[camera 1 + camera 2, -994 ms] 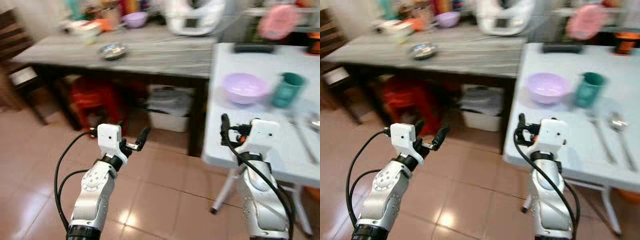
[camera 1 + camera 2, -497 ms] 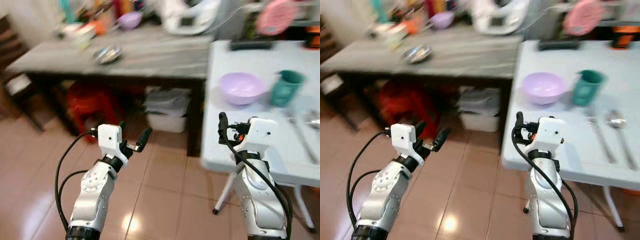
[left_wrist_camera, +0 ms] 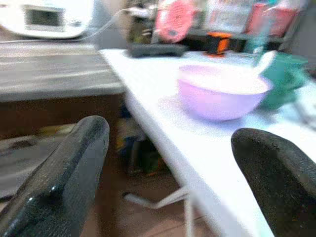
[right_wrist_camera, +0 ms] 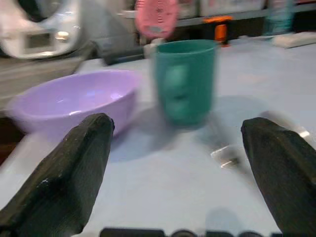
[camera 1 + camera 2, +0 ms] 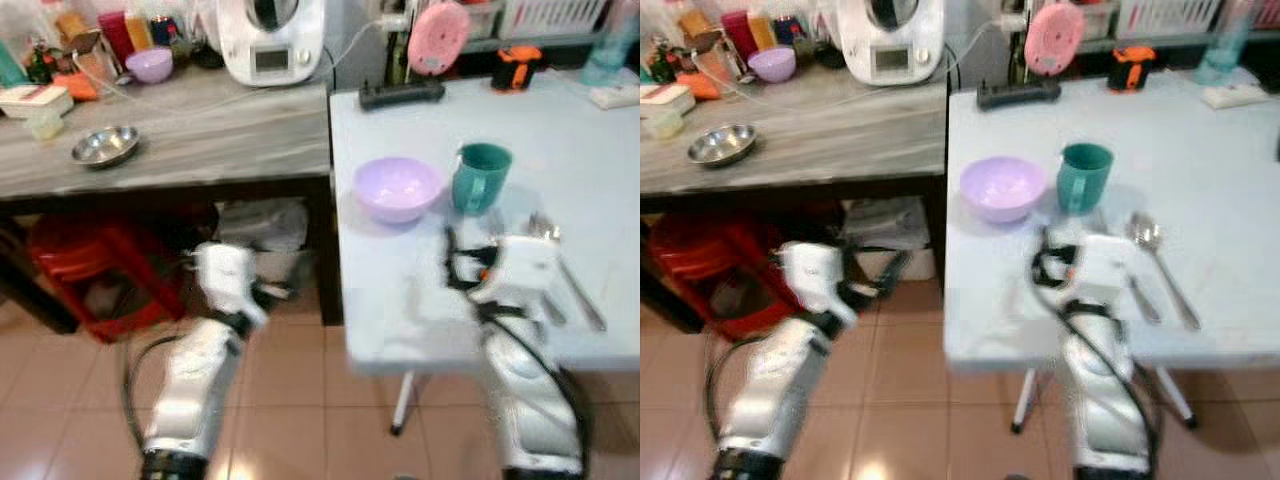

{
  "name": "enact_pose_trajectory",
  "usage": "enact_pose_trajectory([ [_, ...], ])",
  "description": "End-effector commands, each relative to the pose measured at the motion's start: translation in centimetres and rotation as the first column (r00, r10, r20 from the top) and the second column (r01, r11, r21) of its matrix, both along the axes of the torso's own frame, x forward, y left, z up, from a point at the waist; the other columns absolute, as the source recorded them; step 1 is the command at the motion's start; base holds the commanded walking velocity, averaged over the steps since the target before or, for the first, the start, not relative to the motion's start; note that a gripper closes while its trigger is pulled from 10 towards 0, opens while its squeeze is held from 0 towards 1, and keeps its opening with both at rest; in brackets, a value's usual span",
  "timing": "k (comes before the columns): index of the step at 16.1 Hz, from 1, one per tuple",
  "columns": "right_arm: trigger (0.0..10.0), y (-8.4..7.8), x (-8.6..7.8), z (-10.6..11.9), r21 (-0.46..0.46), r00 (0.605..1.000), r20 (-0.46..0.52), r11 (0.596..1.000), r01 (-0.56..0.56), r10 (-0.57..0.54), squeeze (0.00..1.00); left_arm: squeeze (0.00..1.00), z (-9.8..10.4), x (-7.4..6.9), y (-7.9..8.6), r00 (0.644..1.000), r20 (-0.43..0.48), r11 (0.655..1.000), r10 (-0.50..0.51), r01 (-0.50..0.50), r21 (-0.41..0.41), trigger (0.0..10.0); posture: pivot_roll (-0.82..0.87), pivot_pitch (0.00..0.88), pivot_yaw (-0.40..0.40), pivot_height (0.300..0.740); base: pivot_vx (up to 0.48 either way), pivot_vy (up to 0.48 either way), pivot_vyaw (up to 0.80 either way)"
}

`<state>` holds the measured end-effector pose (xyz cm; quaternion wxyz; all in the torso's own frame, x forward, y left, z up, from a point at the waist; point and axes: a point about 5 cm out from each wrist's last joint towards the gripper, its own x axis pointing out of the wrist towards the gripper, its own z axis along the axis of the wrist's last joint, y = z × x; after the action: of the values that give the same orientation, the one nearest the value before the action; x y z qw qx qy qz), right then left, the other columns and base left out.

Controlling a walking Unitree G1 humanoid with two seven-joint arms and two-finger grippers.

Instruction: Setting the table

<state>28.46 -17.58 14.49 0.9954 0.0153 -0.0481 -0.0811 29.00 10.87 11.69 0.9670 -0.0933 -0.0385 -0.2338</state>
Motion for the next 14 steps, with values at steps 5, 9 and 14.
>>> enact_pose_trajectory([
  [5,10.0,1.7,0.3,1.0,-0.069,0.996,0.054,0.996,-0.064,0.068,0.00,0.00,0.0,0.1,1.3,0.999,-0.004,0.999,0.039,-0.039,0.017,10.0,-0.14,0.055,0.091,0.740,0.354,0.000,0.00],
  [9,10.0,1.4,0.7,1.4,-0.104,0.994,0.062,0.992,-0.078,0.085,0.00,0.00,-0.1,0.0,1.3,0.999,-0.008,0.999,0.041,-0.041,0.018,10.0,-0.14,0.057,0.090,0.740,0.338,0.000,0.00],
  [14,10.0,2.1,0.9,1.6,-0.224,0.971,0.051,0.950,-0.217,0.233,0.00,0.00,-0.3,-0.2,1.8,0.998,-0.012,0.998,0.066,-0.066,0.016,10.0,-0.14,0.063,0.091,0.740,0.124,0.000,0.00],
])
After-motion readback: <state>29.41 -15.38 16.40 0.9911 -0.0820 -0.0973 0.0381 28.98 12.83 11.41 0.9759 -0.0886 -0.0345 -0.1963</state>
